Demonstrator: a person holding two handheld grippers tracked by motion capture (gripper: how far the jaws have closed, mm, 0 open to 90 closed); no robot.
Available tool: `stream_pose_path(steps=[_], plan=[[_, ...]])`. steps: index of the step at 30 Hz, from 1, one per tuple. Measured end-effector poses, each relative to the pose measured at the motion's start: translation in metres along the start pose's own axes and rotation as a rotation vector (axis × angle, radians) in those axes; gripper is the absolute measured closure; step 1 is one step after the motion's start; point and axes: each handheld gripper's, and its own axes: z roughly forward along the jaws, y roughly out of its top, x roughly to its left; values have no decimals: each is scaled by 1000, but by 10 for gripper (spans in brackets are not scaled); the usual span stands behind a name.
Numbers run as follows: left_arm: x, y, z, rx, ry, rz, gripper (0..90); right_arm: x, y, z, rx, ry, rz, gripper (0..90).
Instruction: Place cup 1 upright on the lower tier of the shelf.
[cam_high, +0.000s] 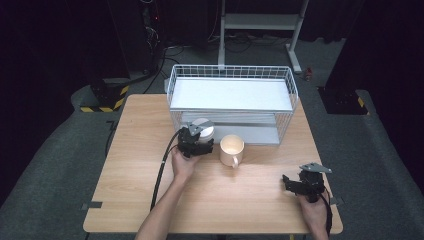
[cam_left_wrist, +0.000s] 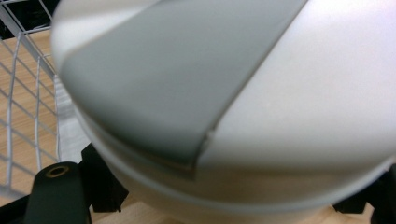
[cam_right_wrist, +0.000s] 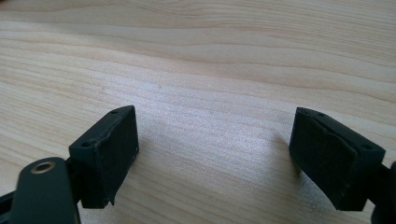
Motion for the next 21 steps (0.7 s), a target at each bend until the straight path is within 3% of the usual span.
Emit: stream_pose_path(steps=[3, 11, 14, 21], plan=[[2, -2, 6, 7, 10, -18, 190, 0, 0, 0, -1, 0, 2, 158], [8, 0, 11, 19, 41, -10, 190, 0, 0, 0, -1, 0, 2, 158], [7, 1, 12, 25, 45, -6, 190, 0, 0, 0, -1, 0, 2, 158], [10, 1, 17, 4, 35, -42, 190, 0, 0, 0, -1, 0, 2, 158]])
